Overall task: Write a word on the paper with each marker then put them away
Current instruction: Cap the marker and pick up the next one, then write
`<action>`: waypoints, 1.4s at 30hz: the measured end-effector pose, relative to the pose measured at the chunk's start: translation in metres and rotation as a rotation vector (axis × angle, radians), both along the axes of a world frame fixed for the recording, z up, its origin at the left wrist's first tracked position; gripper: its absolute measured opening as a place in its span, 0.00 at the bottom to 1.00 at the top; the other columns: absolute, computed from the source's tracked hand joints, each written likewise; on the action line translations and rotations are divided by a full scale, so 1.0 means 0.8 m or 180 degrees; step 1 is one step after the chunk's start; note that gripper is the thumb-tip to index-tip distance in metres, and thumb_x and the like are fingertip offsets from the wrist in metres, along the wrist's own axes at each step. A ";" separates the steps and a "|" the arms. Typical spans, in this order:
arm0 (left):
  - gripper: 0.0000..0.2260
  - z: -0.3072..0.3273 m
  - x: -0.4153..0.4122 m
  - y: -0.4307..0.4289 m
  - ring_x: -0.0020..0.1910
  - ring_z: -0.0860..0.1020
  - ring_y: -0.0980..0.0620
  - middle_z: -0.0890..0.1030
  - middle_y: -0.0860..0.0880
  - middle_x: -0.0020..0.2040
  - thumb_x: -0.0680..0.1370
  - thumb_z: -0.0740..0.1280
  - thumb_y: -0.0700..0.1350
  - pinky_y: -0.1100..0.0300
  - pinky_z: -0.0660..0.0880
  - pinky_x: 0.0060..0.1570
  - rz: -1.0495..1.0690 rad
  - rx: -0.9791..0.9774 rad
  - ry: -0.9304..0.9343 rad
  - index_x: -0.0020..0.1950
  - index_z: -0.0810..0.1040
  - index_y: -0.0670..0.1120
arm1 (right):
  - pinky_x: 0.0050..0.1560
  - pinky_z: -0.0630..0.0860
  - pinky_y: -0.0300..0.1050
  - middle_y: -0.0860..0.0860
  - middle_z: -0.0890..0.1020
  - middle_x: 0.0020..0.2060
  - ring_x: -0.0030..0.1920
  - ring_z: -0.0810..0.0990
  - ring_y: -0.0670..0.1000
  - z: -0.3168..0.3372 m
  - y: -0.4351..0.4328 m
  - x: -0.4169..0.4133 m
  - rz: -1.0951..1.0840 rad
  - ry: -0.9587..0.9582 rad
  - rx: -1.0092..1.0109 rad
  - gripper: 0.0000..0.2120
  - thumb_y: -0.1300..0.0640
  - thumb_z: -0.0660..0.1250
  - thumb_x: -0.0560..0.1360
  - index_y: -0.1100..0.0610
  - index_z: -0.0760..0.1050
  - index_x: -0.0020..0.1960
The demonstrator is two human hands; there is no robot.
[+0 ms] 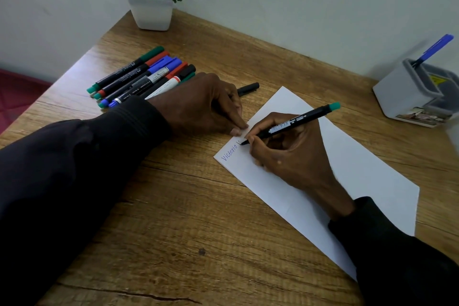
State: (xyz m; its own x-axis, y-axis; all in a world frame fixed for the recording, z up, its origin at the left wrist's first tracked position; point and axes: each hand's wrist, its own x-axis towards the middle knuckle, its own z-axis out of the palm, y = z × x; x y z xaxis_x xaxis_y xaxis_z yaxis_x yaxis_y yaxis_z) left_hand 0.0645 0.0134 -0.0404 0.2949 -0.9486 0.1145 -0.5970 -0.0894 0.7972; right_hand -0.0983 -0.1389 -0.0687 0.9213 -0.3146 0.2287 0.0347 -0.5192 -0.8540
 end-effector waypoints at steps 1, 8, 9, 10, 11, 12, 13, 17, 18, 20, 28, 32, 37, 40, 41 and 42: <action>0.13 0.001 -0.001 0.000 0.49 0.78 0.64 0.79 0.61 0.45 0.71 0.74 0.41 0.73 0.76 0.46 0.0002 -0.0009 0.0008 0.42 0.79 0.61 | 0.40 0.83 0.40 0.49 0.87 0.38 0.36 0.86 0.47 0.000 0.000 -0.001 -0.0011 0.0013 -0.0023 0.07 0.57 0.76 0.72 0.60 0.86 0.47; 0.13 0.003 -0.002 0.001 0.45 0.77 0.69 0.79 0.61 0.42 0.71 0.74 0.39 0.76 0.74 0.41 0.0026 0.0016 0.0092 0.40 0.80 0.59 | 0.40 0.83 0.42 0.48 0.86 0.38 0.36 0.86 0.48 -0.012 -0.003 0.003 -0.0137 0.0293 0.0153 0.19 0.40 0.74 0.69 0.55 0.85 0.48; 0.13 0.004 -0.002 0.001 0.44 0.77 0.70 0.78 0.61 0.41 0.70 0.74 0.39 0.77 0.73 0.40 0.0035 0.0016 0.0100 0.40 0.79 0.59 | 0.40 0.82 0.41 0.46 0.86 0.37 0.36 0.86 0.48 -0.012 -0.002 0.003 -0.0095 0.0304 0.0215 0.19 0.38 0.74 0.69 0.52 0.85 0.47; 0.14 0.003 -0.002 0.001 0.43 0.77 0.71 0.78 0.61 0.41 0.70 0.74 0.39 0.78 0.73 0.39 0.0036 0.0008 0.0102 0.39 0.79 0.59 | 0.40 0.81 0.39 0.45 0.86 0.37 0.36 0.86 0.47 -0.012 -0.002 0.003 -0.0058 0.0276 0.0227 0.18 0.36 0.75 0.68 0.50 0.84 0.46; 0.14 0.004 -0.002 0.001 0.43 0.77 0.71 0.78 0.61 0.41 0.70 0.74 0.39 0.78 0.73 0.39 0.0031 0.0010 0.0100 0.38 0.79 0.59 | 0.39 0.81 0.39 0.45 0.86 0.36 0.35 0.86 0.48 -0.010 -0.002 0.003 -0.0073 0.0236 0.0236 0.18 0.35 0.75 0.68 0.49 0.84 0.46; 0.14 0.004 -0.002 0.001 0.44 0.77 0.71 0.78 0.61 0.42 0.70 0.74 0.39 0.77 0.73 0.39 0.0020 0.0020 0.0099 0.39 0.79 0.59 | 0.39 0.80 0.40 0.45 0.86 0.36 0.35 0.86 0.48 -0.011 -0.002 0.003 -0.0085 0.0177 0.0207 0.16 0.36 0.75 0.69 0.48 0.84 0.45; 0.13 0.005 -0.002 0.001 0.44 0.77 0.70 0.78 0.61 0.42 0.70 0.74 0.40 0.77 0.73 0.39 0.0015 0.0029 0.0106 0.39 0.80 0.59 | 0.38 0.80 0.40 0.45 0.86 0.35 0.35 0.86 0.48 -0.010 -0.001 0.002 -0.0084 0.0162 0.0257 0.14 0.37 0.75 0.69 0.46 0.84 0.44; 0.14 0.004 -0.003 0.001 0.43 0.77 0.71 0.77 0.62 0.39 0.70 0.74 0.39 0.77 0.73 0.38 0.0058 0.0015 0.0132 0.37 0.78 0.59 | 0.38 0.81 0.38 0.44 0.86 0.35 0.34 0.86 0.47 -0.005 0.002 0.003 -0.0010 0.0041 0.0181 0.06 0.46 0.76 0.72 0.48 0.85 0.45; 0.15 0.004 -0.002 0.001 0.42 0.77 0.72 0.77 0.62 0.38 0.70 0.74 0.39 0.78 0.73 0.38 0.0061 -0.0002 0.0123 0.37 0.78 0.59 | 0.38 0.82 0.38 0.45 0.86 0.35 0.34 0.86 0.47 -0.004 0.001 0.002 0.0001 -0.0021 0.0106 0.05 0.52 0.76 0.73 0.53 0.86 0.45; 0.15 0.003 -0.002 0.001 0.44 0.77 0.71 0.77 0.61 0.40 0.70 0.74 0.39 0.77 0.73 0.40 0.0039 -0.0017 0.0096 0.37 0.78 0.60 | 0.39 0.83 0.41 0.48 0.86 0.36 0.35 0.86 0.48 -0.003 -0.001 0.001 -0.0024 -0.0052 0.0049 0.06 0.57 0.76 0.73 0.59 0.86 0.47; 0.14 0.004 -0.001 0.000 0.44 0.78 0.68 0.79 0.62 0.40 0.70 0.75 0.40 0.75 0.75 0.40 0.0030 0.0013 0.0139 0.38 0.79 0.60 | 0.41 0.82 0.43 0.47 0.86 0.40 0.38 0.86 0.49 -0.014 -0.003 0.003 -0.0176 0.0366 0.0341 0.31 0.23 0.72 0.64 0.50 0.83 0.47; 0.13 0.002 -0.001 0.000 0.45 0.78 0.67 0.80 0.64 0.41 0.70 0.75 0.42 0.74 0.75 0.40 0.0017 0.0029 0.0115 0.38 0.80 0.61 | 0.39 0.82 0.40 0.45 0.86 0.37 0.36 0.86 0.48 -0.011 -0.001 0.003 -0.0148 0.0144 0.0209 0.15 0.37 0.75 0.70 0.48 0.83 0.46; 0.10 0.001 0.000 0.000 0.47 0.79 0.65 0.81 0.59 0.45 0.70 0.75 0.42 0.72 0.77 0.44 0.0026 0.0030 0.0057 0.41 0.81 0.59 | 0.37 0.82 0.40 0.45 0.86 0.34 0.33 0.86 0.48 -0.004 0.000 0.001 -0.0044 -0.0053 0.0063 0.05 0.55 0.76 0.74 0.57 0.86 0.46; 0.11 0.001 0.000 0.000 0.46 0.78 0.66 0.80 0.60 0.43 0.70 0.75 0.41 0.74 0.75 0.42 0.0048 0.0029 0.0094 0.40 0.81 0.59 | 0.35 0.81 0.39 0.47 0.85 0.33 0.31 0.85 0.49 -0.001 0.001 0.000 -0.0017 -0.0107 0.0122 0.02 0.61 0.76 0.75 0.59 0.85 0.46; 0.12 0.002 0.000 0.000 0.46 0.78 0.66 0.80 0.60 0.43 0.70 0.75 0.41 0.74 0.75 0.41 0.0047 0.0037 0.0098 0.40 0.80 0.59 | 0.35 0.81 0.39 0.47 0.85 0.34 0.31 0.85 0.49 -0.002 0.002 0.000 -0.0026 -0.0102 0.0164 0.02 0.59 0.76 0.75 0.58 0.85 0.45; 0.11 0.001 0.000 0.000 0.45 0.79 0.65 0.80 0.60 0.42 0.70 0.76 0.41 0.74 0.75 0.41 0.0050 0.0047 0.0101 0.40 0.81 0.58 | 0.35 0.81 0.38 0.46 0.85 0.34 0.32 0.85 0.49 -0.001 0.004 -0.001 -0.0029 -0.0020 0.0238 0.04 0.55 0.77 0.75 0.55 0.85 0.44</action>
